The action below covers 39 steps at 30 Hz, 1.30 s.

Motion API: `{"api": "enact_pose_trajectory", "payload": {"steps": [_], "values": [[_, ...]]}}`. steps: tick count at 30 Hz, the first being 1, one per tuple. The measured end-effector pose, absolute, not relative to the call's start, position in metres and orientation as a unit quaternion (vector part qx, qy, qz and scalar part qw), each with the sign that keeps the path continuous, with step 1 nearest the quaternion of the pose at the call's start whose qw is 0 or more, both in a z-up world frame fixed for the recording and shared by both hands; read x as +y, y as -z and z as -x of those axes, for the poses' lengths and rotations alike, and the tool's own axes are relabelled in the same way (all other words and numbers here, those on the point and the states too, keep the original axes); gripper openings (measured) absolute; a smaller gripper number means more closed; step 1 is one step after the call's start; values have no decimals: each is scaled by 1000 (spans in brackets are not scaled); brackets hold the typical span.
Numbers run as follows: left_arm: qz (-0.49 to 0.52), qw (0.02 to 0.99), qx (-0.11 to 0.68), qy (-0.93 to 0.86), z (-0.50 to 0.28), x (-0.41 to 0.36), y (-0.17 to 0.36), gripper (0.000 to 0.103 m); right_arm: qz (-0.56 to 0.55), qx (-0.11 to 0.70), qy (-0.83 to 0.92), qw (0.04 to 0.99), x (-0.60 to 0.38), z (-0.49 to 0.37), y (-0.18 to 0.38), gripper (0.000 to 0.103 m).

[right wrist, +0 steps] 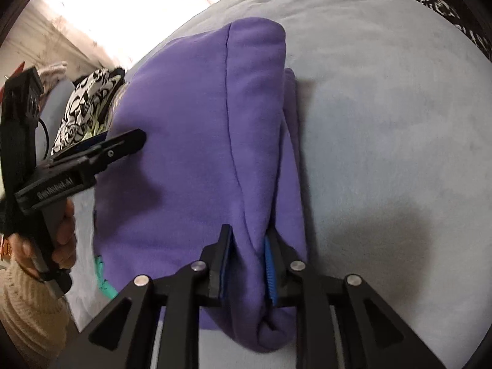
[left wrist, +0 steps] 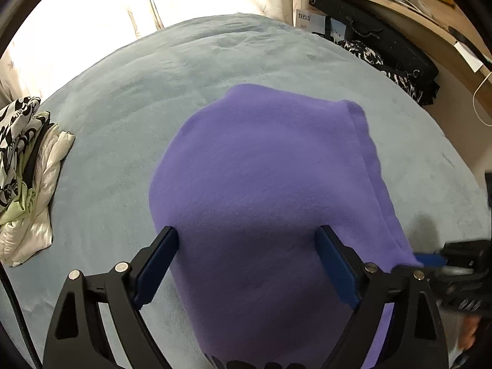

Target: Fold large clothes

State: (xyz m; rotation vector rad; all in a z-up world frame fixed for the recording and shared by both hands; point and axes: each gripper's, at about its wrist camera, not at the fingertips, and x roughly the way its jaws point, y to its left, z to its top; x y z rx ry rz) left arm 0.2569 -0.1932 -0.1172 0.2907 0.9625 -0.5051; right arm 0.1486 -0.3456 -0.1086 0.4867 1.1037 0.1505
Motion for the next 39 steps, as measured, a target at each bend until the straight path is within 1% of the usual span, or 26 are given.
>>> {"api": "enact_pose_trajectory", "payload": {"steps": [2, 4, 5, 8, 14, 15, 16, 17, 18, 20, 21, 24, 30, 39], "values": [[-126, 844, 461, 245, -260, -189, 116, 89, -241, 503, -82, 826, -352, -156, 93, 34], [-121, 842, 463, 249, -260, -185, 116, 89, -253, 488, -76, 832, -362, -170, 82, 58], [-121, 841, 464, 250, -261, -185, 116, 89, -258, 480, -75, 835, -367, -180, 78, 60], [-123, 841, 462, 253, -262, -184, 116, 89, -273, 464, -73, 839, -378, -212, 78, 61], [-115, 839, 463, 260, -268, -179, 120, 93, -320, 470, -88, 818, -396, -261, 105, 61], [-114, 839, 464, 260, -268, -179, 120, 93, -323, 467, -93, 818, -397, -264, 109, 61], [-112, 839, 465, 260, -269, -179, 120, 93, -316, 467, -92, 821, -396, -265, 111, 56], [-112, 838, 466, 261, -270, -180, 120, 93, -303, 466, -94, 826, -392, -267, 111, 47], [-115, 838, 466, 260, -270, -182, 120, 93, -287, 470, -93, 830, -387, -267, 110, 30], [-121, 839, 462, 260, -269, -185, 120, 93, -239, 478, -61, 843, -378, -263, 100, 20], [-124, 839, 460, 261, -269, -187, 120, 95, -224, 479, -49, 847, -377, -260, 95, 18], [-130, 844, 452, 257, -269, -193, 123, 102, -203, 482, -23, 852, -378, -254, 92, 18], [-134, 853, 443, 241, -274, -202, 136, 103, -187, 518, -2, 835, -375, -266, 124, 18], [-128, 842, 467, 238, -277, -199, 129, 102, -162, 527, 11, 834, -368, -268, 113, 18]]}}
